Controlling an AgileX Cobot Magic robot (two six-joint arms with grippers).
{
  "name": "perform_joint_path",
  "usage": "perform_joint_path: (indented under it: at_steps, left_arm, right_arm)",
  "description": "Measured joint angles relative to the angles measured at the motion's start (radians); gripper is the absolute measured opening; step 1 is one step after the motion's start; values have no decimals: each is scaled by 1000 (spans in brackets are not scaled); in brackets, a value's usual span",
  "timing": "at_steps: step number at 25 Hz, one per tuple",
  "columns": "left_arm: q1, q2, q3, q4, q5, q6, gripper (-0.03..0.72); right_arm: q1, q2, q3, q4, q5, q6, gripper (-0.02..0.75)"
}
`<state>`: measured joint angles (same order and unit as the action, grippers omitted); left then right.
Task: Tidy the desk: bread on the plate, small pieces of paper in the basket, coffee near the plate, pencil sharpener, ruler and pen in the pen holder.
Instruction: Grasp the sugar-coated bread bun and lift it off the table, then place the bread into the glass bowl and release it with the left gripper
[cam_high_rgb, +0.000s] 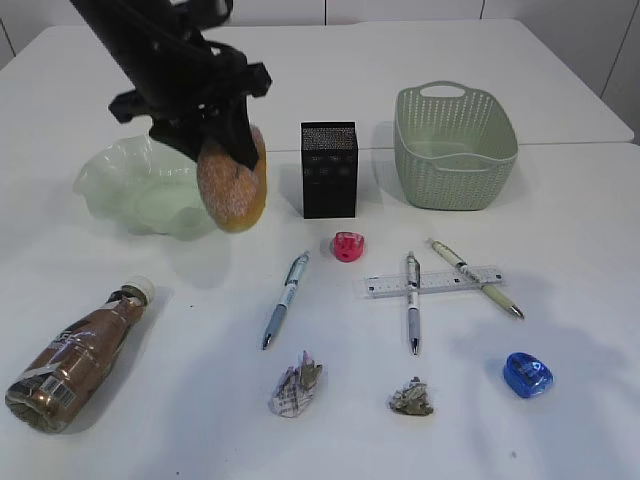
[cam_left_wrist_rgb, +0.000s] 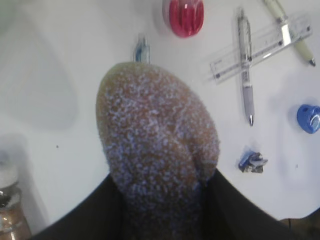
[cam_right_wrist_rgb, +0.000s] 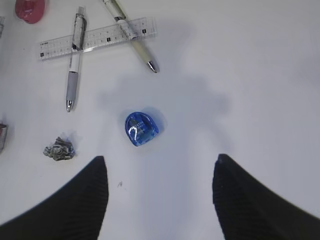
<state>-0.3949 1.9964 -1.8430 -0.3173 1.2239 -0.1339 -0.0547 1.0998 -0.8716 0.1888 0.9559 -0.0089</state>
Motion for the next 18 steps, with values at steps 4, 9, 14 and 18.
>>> perform_joint_path:
  at_steps: [4,9,14,18]
  left_arm:
    - [0,-4,-121,111,9,0,256]
    - [0,-5,-189,296,16,-4,257]
    - [0,-5,-191,406,-43,-19,258]
    - [0,-5,-191,476,-151,-28,258]
  right_arm:
    - [0,0,0,1,0,0,512]
    - [0,0,0,2,-14,0,512]
    - [0,0,0,3,-18,-1,512]
    - [0,0,0,5,1,-1,512]
